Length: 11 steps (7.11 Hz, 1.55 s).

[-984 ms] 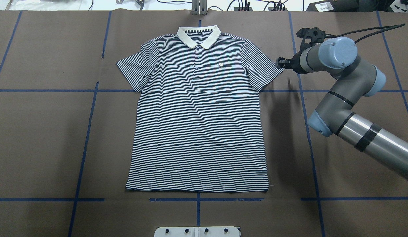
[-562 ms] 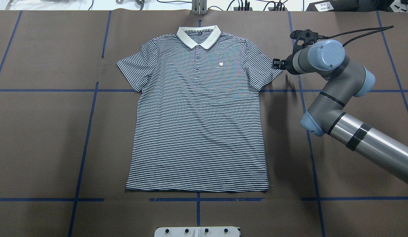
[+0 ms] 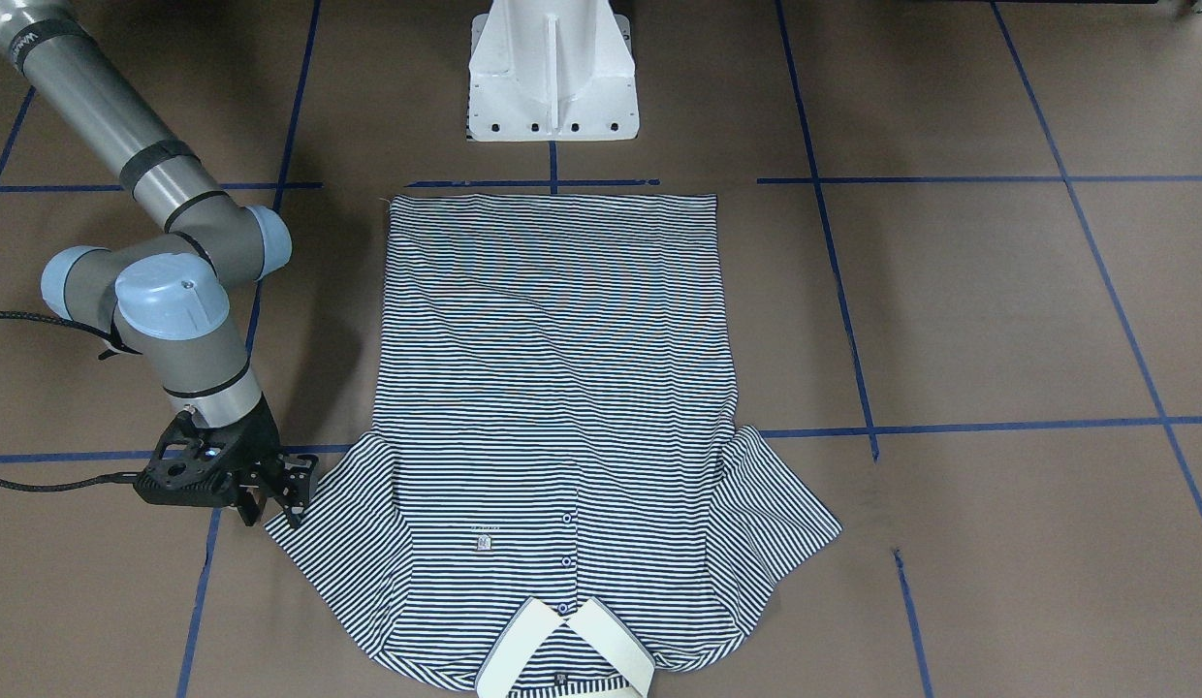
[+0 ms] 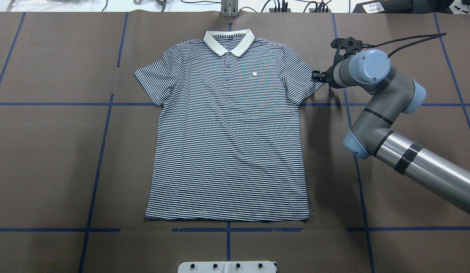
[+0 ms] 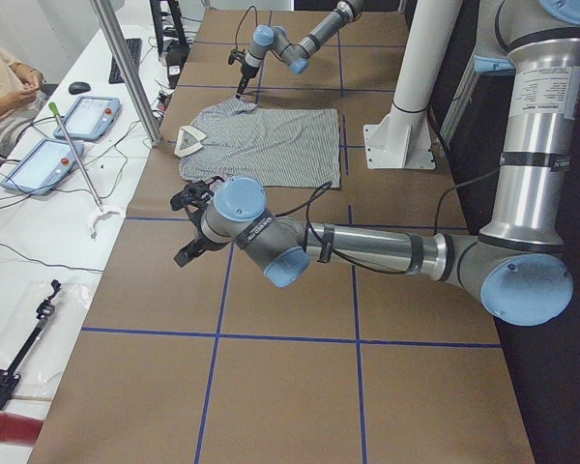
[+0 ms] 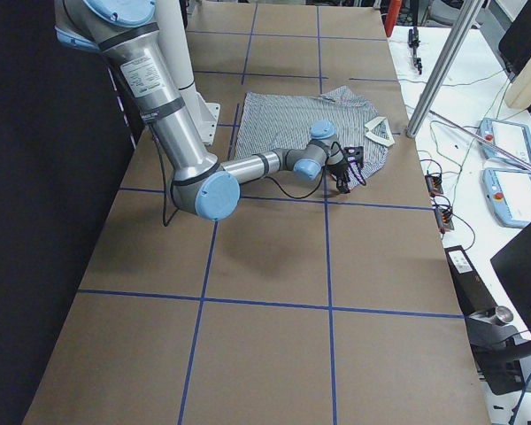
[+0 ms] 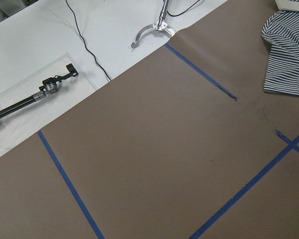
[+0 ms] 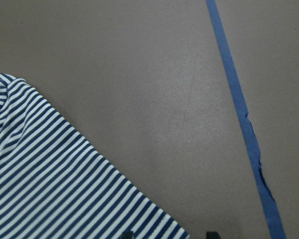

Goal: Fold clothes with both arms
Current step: 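Move the right gripper over the sleeve nearest it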

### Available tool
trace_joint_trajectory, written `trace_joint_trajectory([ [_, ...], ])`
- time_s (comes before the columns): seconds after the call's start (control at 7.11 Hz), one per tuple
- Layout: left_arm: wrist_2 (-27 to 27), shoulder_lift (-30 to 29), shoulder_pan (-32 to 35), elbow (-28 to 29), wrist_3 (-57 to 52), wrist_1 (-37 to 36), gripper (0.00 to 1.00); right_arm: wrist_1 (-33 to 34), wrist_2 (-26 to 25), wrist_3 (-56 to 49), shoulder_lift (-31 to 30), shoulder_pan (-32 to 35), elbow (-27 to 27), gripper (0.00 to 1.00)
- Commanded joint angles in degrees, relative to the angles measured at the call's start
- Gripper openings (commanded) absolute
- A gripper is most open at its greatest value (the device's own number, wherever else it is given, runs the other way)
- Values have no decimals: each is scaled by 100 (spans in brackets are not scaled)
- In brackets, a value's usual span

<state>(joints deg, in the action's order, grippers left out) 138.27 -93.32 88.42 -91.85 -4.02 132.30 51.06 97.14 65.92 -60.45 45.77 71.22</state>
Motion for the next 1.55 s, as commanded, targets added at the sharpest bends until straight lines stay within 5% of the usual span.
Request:
trace_joint_trajectory([
  [0.0,7,6,0,0,-20,7,100,0,-10,0,7,-6,-21,46],
  [0.28,7,15,0,0,-20,7,100,0,-10,0,7,2,-30,40],
  [0.42,-2,15,0,0,-20,7,100,0,-10,0,16,3,-21,14],
  [0.56,-2,24,0,9,-20,68,100,9,-10,0,59,20,-30,0],
  [0.98,7,33,0,26,-20,112,100,131,-19,148,340,38,-21,0],
  [1.41,7,33,0,26,-11,112,100,1439,-395,1138,1304,-84,58,0],
])
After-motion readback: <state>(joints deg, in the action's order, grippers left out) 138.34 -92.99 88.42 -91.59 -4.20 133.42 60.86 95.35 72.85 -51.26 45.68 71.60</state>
